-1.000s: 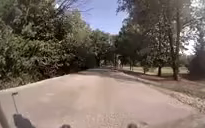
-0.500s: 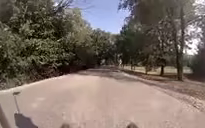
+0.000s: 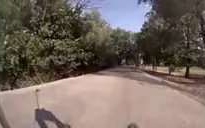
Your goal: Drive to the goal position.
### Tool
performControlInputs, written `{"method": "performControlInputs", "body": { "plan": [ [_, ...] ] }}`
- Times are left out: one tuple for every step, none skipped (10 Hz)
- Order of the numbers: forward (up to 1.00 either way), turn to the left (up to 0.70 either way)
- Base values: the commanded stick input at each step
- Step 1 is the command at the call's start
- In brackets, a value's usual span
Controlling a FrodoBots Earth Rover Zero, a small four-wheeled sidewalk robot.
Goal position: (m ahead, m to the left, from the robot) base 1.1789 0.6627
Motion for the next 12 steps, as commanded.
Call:
{"method": "performControlInputs", "body": {
  "plan": [
    [0.70, 0.00],
    [0.70, 0.00],
    [0.70, 0.00],
    [0.70, 0.00],
    [0.70, 0.00],
    [0.70, 0.00],
    [0.70, 0.00],
    [0.51, 0.00],
    [0.21, 0.00],
    [0.00, 0.00],
    [0.00, 0.00],
    [0.00, 0.00]
  ]
}}
